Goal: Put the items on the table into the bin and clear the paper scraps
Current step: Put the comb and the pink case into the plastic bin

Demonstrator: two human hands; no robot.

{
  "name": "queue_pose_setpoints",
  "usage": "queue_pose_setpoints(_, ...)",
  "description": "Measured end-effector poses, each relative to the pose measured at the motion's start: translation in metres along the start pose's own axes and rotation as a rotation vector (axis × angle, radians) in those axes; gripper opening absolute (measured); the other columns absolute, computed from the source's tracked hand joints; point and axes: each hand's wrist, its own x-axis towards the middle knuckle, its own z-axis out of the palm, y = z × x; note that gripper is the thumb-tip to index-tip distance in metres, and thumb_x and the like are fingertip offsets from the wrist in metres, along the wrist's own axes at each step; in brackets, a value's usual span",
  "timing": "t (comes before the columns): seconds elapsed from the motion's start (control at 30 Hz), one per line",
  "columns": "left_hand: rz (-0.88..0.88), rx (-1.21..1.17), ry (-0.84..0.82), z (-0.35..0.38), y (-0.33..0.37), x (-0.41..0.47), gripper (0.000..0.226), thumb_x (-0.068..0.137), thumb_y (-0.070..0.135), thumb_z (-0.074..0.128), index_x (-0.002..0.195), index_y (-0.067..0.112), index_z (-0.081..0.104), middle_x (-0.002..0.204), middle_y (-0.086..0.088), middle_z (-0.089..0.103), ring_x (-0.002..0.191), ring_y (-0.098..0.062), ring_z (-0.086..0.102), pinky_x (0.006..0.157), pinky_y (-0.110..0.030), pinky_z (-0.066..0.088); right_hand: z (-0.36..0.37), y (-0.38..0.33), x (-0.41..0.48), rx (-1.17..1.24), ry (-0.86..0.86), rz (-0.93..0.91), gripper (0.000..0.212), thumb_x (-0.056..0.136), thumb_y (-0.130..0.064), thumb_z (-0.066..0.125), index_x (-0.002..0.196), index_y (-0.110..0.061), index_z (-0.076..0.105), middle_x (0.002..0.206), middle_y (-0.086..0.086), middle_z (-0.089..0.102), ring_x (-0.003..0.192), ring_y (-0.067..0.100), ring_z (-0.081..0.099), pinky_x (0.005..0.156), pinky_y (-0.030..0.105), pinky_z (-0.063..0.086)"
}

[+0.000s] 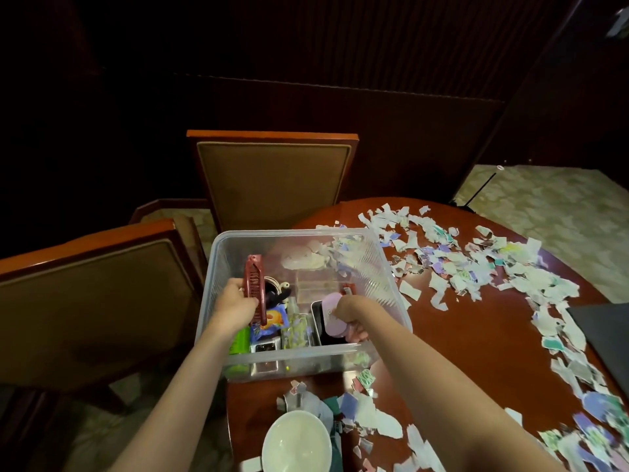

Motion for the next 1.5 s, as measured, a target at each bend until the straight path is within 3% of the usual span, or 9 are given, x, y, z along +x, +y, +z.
queue_pose_setpoints(0.2,-0.067,-0.063,-0.128,0.006,0.004,-0.002,0.036,0.092,-0.008,0.046,0.126,0.003,0.045,0.111,-0.016,0.06,0.106,-0.031,0.059,0.084,-0.039,0.05,0.002,0.004,0.015,-0.147,0.153,0.001,0.05,0.101,-0.028,0.036,0.143,0.0,0.03,0.142,0.014,0.044,0.13,0.029,0.044,0.107,0.038,0.037)
queue_pose_setpoints(0.4,-0.075,-0.078,-0.274,0.028,0.02,-0.004,0.02,0.092,-0.009,0.045,0.094,0.011,0.049,0.08,-0.003,0.057,0.076,-0.018,0.058,0.071,-0.033,0.05,0.0,0.01,0.023,-0.117,0.088,-0.038,0.02,0.094,-0.02,0.051,0.103,-0.002,0.051,0.076,0.009,0.056,0.064,0.02,0.054,0.062,0.027,0.047)
queue_pose_setpoints(0.63,-0.126,-0.018,-0.354,0.055,0.029,0.0,0.023,0.092,-0.01,0.044,0.081,0.01,0.049,0.081,-0.008,0.058,0.089,-0.025,0.057,0.086,-0.037,0.048,0.001,0.013,0.016,-0.201,0.099,-0.096,0.061,0.081,-0.031,0.071,0.129,-0.001,0.047,0.122,0.011,0.059,0.092,0.023,0.058,0.086,0.032,0.05)
queue_pose_setpoints(0.8,-0.121,-0.058,-0.415,0.075,0.037,0.004,0.015,0.091,-0.009,0.047,0.093,0.005,0.055,0.083,-0.007,0.06,0.093,-0.022,0.057,0.082,-0.033,0.049,-0.02,0.012,-0.001,0.122,0.255,-0.276,0.025,0.095,-0.014,0.049,0.114,0.001,0.056,0.074,0.001,0.049,0.075,0.017,0.055,0.06,0.019,0.047)
queue_pose_setpoints(0.93,-0.149,-0.132,-0.447,0.097,0.042,0.01,0.022,0.09,-0.012,0.045,0.102,0.003,0.056,0.104,-0.015,0.06,0.1,-0.024,0.057,0.095,-0.037,0.048,-0.034,0.019,-0.024,0.622,0.075,-0.301,0.009,0.097,-0.019,0.048,0.097,-0.01,0.051,0.075,0.004,0.055,0.066,0.014,0.056,0.062,0.028,0.054)
queue_pose_setpoints(1.1,-0.14,-0.095,-0.507,0.101,0.046,0.016,0.035,0.093,-0.012,0.037,0.119,0.003,0.055,0.099,-0.01,0.063,0.097,-0.022,0.055,0.093,-0.033,0.045,-0.029,0.014,-0.02,0.563,0.199,-0.274,0.016,0.095,-0.009,0.05,0.109,-0.001,0.053,0.108,0.021,0.062,0.092,0.03,0.065,0.067,0.033,0.055)
queue_pose_setpoints(1.23,-0.083,0.104,-0.486,0.1,0.051,0.018,0.028,0.093,-0.012,0.036,0.104,0.011,0.048,0.089,-0.007,0.056,0.07,-0.012,0.049,0.061,-0.019,0.043,-0.029,0.007,-0.004,0.071,0.546,-0.249,0.021,0.094,-0.01,0.049,0.11,0.001,0.059,0.09,0.011,0.06,0.091,0.026,0.062,0.07,0.026,0.051)
queue_pose_setpoints(1.37,0.086,0.57,-0.473,0.101,0.035,0.022,0.037,0.091,-0.005,0.049,0.128,-0.001,0.052,0.128,-0.015,0.054,0.108,-0.024,0.058,0.084,-0.029,0.049,-0.024,0.005,0.013,-0.157,0.529,-0.19,0.027,0.096,-0.009,0.043,0.118,-0.001,0.057,0.103,0.01,0.062,0.099,0.023,0.059,0.086,0.026,0.048)
queue_pose_setpoints(1.5,0.129,0.823,-0.446,0.098,0.027,0.022,0.03,0.094,0.006,0.043,0.116,-0.007,0.057,0.093,-0.015,0.056,0.083,-0.022,0.054,0.069,-0.028,0.041,-0.018,0.005,0.025,-0.26,0.48,-0.177,0.031,0.095,-0.004,0.044,0.125,0.0,0.053,0.127,0.014,0.057,0.118,0.027,0.054,0.096,0.032,0.045)
